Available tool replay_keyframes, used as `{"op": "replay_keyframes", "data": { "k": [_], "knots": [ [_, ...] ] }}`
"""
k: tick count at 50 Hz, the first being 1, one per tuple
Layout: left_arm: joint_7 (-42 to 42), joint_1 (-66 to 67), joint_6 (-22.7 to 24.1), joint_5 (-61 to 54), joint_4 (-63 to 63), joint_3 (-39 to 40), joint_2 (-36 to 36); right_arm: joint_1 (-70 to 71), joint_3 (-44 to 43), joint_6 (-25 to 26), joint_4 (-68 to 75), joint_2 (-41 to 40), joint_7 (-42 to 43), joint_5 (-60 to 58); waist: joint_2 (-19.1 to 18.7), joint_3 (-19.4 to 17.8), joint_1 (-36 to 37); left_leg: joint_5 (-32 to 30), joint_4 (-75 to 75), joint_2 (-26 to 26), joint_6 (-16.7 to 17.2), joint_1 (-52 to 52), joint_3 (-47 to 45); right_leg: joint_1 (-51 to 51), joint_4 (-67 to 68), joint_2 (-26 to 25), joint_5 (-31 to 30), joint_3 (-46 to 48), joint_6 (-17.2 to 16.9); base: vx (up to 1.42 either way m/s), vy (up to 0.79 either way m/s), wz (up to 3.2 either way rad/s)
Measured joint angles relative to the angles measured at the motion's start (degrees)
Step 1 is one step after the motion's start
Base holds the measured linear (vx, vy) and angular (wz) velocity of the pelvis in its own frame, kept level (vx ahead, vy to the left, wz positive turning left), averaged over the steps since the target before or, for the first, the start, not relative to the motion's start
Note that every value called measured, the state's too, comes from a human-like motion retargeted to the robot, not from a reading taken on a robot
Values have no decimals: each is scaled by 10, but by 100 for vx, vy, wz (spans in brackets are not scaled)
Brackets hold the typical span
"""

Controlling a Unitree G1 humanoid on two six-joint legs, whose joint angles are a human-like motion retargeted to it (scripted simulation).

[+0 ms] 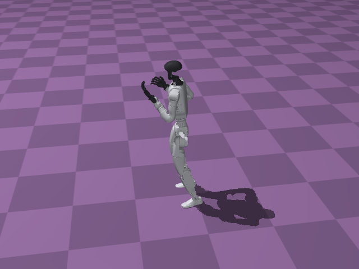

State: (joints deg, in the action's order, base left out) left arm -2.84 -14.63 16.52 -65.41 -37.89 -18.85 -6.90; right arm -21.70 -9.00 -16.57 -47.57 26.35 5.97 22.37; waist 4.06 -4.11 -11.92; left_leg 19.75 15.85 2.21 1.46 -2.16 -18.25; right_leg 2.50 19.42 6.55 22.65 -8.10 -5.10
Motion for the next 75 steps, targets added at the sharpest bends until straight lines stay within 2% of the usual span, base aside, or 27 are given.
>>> {"op": "replay_keyframes", "data": {
  "k": [2, 5, 7, 8, 10, 12, 13, 15, 18, 20, 23, 26, 28, 30, 33, 36, 40, 45, 48, 50, 52, 55, 60, 65, 69, 72, 75],
  "knots": [
    [-7, 54, 7, 0, 6, 38, -9, 64, -23, -6, 8, 17, 30, -71, 7, -22, -12, 105, 142, 22, -32, 66, 1, 56, 118, -1, 100, 21, 28, -14, 0, 6],
    [-7, 206, 14, -74, 11, 87, -25, 212, 5, -18, 40, 5, 101, -130, 17, -33, -8, 112, 217, 39, -41, 118, 3, 91, 164, -8, 115, 27, 72, -1, -6, 4],
    [-6, 299, 7, -91, 12, 79, -42, 271, 45, -21, 35, -15, 140, -156, 17, -5, 38, 21, 128, 30, -16, 97, 4, 67, 76, -7, 22, 43, 61, 19, -8, 29],
    [-1, 329, -2, -171, 0, 61, -40, 294, 79, -26, 16, -33, 131, -78, 18, 11, 66, -42, 64, 19, -6, 80, 14, 45, 15, -4, -44, 60, 46, 17, -8, 83],
    [-28, 371, -51, -331, -34, 72, -74, 360, 78, 75, 57, 43, 234, -328, 27, 33, 118, -171, -49, -3, 17, 42, 53, -13, -98, 6, -174, 108, -1, 10, -6, 150],
    [41, 385, -93, -94, -38, 104, -148, 443, 94, 102, 108, 127, 187, -386, 39, 51, 148, -247, -100, -16, 42, 40, 105, -43, -159, 7, -249, 126, -11, 6, -6, 214],
    [51, 383, -93, -73, -41, 104, -158, 502, 120, 120, 153, 175, 160, -405, 45, 53, 158, -262, -114, -22, 56, 42, 126, -54, -175, 5, -263, 118, -12, 2, -4, 231],
    [61, 362, -84, -36, -31, 100, -166, 668, 239, 158, 303, 278, 108, -432, 50, 42, 173, -260, -124, -30, 80, 43, 152, -70, -191, -3, -256, 72, -13, -1, -2, 226],
    [64, 296, -69, -10, 32, 93, -160, 1043, 661, 201, 717, 332, 14, -489, 44, 12, 204, -245, -107, -27, 84, 48, 147, -80, -194, -5, -221, 24, -22, -7, 1, 181],
    [77, 254, -62, 64, 65, 85, -178, 1178, 892, 211, 936, 346, -101, -566, 46, -13, 245, -218, -64, -27, 88, 61, 154, -88, -192, 0, -184, 31, -13, -11, 2, 150],
    [46, 182, -64, 122, 86, 71, -185, 1274, 877, 256, 1215, 348, -43, -438, 29, -57, 300, -65, 57, -34, 42, 116, 154, -69, -112, 8, -26, 60, 18, -13, 2, 150],
    [35, 206, -87, 97, 82, 112, -160, 1320, 677, 232, 1111, 391, 41, -246, 11, -80, 302, 22, 162, -31, -31, 187, 147, 10, 41, 1, 80, 77, 55, -4, 0, 99],
    [1, 269, -74, 91, 88, 154, -131, 1196, 584, 212, 947, 363, 145, -231, 18, -75, 279, -6, 147, -25, -52, 181, 142, 14, 39, -5, 41, 75, 56, 14, -1, -35],
    [-21, 340, -58, 98, 80, 182, -98, 1022, 511, 217, 769, 306, 244, -309, 24, -53, 274, -94, 57, -15, -35, 128, 114, -15, -38, -12, -67, 50, 36, 23, 0, -153],
    [1, 412, -66, 64, 32, 193, -77, 706, 329, 172, 502, 171, 222, -304, 21, -10, 295, -236, -62, 5, 31, 62, 51, -32, -121, -23, -218, 26, 1, 20, 2, -190],
    [18, 402, -69, 27, -7, 176, -81, 456, 234, 93, 317, 39, 163, -156, 9, -3, 302, -263, -79, 10, 63, 43, 44, -44, -152, -20, -239, 70, -8, 11, 5, -110],
    [15, 289, -50, 18, -8, 122, -80, 210, 228, 8, 167, -86, 79, 94, -15, -30, 279, -207, -59, -19, 58, 27, 136, -84, -176, -19, -229, 56, -28, 5, 8, -15],
    [-28, 80, -5, 11, 16, 84, -104, 85, 194, 0, 49, -105, -43, 364, -28, -60, 211, -5, 35, -23, 12, 28, 130, -86, -85, -21, -26, 67, 11, -1, 9, -9],
    [-10, 28, 11, -68, 5, 81, -104, 101, 196, -1, 51, -95, -50, 334, -16, -16, 159, -44, 51, -30, -18, 72, 106, -14, -26, -14, -39, 36, 44, -5, 8, -60],
    [-12, 15, 12, -78, -3, 63, -94, 108, 193, 11, 68, -87, -58, 346, -25, 30, 125, -134, 44, -25, -8, 106, 91, 30, -23, -15, -133, 30, 10, 0, 8, -56],
    [-43, 10, 9, 31, -20, 43, -85, 99, 190, 28, 60, -89, -92, 435, -47, 23, 111, -219, -15, -18, 37, 70, 73, -13, -102, -5, -208, 63, 5, -5, 5, -80],
    [-33, 2, -8, 57, -47, 10, -75, 116, 191, 19, 58, -77, -75, 382, -65, 20, 109, -228, -58, 2, 55, 46, 36, -24, -124, 10, -200, 163, -1, -5, 2, -125],
    [-37, 36, -36, 113, -29, -32, -39, 144, 210, 30, 69, -71, -47, 303, -59, 7, 106, -136, -52, 1, 57, 17, 75, -25, -70, -20, -146, 80, -10, -7, 1, -130],
    [-29, -4, -21, 68, 9, -54, 10, 204, 259, 16, 130, -134, -10, 229, -18, -33, 84, 81, 136, 13, -8, 88, 38, 34, 68, -11, 68, 70, 34, -13, -2, -64],
    [1, 31, -34, 6, -13, -1, 4, 178, 253, 16, 104, -144, -39, 270, -29, -39, 90, -23, 77, 7, -17, 83, 18, 34, 2, -15, -45, 50, 57, -5, -2, -42],
    [14, 70, -26, 16, -43, 5, -17, 142, 238, 4, 65, -99, -45, 289, -45, -13, 92, -153, -45, -10, 12, 42, 31, -14, -119, -6, -180, 90, 15, -1, -4, 19],
    [-43, 78, -38, 15, -76, -3, -53, 105, 206, 22, 45, -77, -71, 376, -40, 28, 104, -199, -87, -17, 26, 42, 41, -23, -157, 4, -219, 128, -25, -6, -7, 32]
  ]
}}
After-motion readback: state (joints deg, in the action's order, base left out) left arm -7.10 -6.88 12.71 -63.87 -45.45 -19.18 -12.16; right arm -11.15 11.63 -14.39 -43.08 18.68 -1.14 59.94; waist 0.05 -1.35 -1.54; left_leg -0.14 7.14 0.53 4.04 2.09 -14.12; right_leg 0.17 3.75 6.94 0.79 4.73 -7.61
